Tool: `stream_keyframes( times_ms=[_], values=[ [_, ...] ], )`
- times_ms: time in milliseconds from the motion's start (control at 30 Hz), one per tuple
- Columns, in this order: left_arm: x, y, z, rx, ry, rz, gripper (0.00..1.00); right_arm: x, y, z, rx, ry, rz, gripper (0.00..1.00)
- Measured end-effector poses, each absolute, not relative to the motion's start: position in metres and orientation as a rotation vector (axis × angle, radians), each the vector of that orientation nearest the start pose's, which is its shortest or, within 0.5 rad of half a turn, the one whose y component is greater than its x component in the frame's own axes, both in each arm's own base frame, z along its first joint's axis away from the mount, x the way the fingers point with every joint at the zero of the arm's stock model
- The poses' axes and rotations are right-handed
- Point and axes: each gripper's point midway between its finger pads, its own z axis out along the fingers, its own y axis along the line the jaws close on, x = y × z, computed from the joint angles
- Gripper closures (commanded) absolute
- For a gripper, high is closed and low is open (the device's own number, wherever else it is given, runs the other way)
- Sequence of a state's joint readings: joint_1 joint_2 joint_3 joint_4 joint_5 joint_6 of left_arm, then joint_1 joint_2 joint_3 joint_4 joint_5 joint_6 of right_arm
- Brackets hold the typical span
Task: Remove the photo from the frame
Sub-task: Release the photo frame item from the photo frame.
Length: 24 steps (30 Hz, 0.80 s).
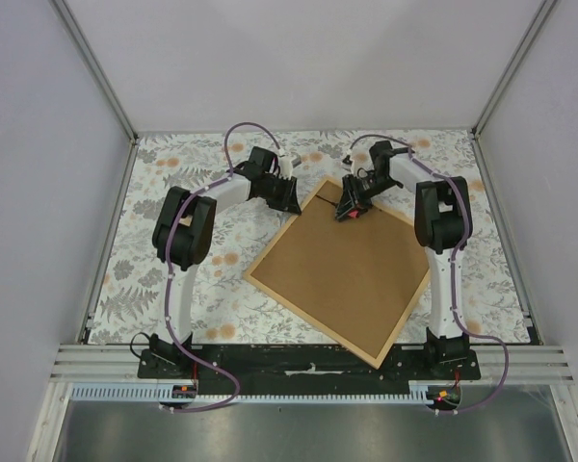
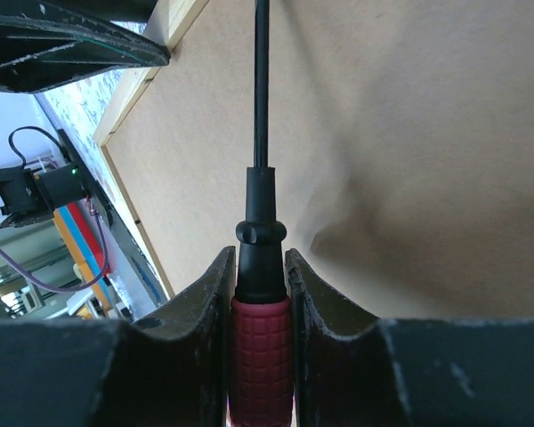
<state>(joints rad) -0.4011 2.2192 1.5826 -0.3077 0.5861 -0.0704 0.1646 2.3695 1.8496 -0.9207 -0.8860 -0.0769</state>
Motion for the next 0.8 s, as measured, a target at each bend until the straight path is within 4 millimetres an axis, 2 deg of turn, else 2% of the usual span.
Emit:
stream_keyframes(
  times_ms=[167,300,433,533,633,733,800],
  values=[
    [0.427,-0.29,0.026,0.658,2.449,-0.874,0.8,0.389,0.224,0.036,-0.394,2.827,1.29,1.0],
    [0.425,-0.288,0.026,0.653,2.471,-0.819,0.81,0.376,0.247,0.037,-0.4,2.917,1.109,1.0],
    [0.422,-0.283,0.025,0.643,2.495,-0.774,0.83,0.382,0.253,0.048,-0.435,2.94,0.884,1.0],
    [0.419,-0.278,0.024,0.636,2.5,-0.746,0.86,0.395,0.251,0.061,-0.469,2.903,0.747,1.0],
    [0.414,-0.276,0.024,0.638,2.497,-0.718,0.86,0.4,0.245,0.072,-0.539,2.842,0.687,1.0],
    [0.413,-0.275,0.024,0.638,2.469,-0.675,0.85,0.389,0.241,0.102,-0.669,2.722,0.703,1.0],
    [0.412,-0.275,0.025,0.637,2.453,-0.649,0.85,0.374,0.234,0.127,-0.735,2.647,0.704,1.0]
  ],
)
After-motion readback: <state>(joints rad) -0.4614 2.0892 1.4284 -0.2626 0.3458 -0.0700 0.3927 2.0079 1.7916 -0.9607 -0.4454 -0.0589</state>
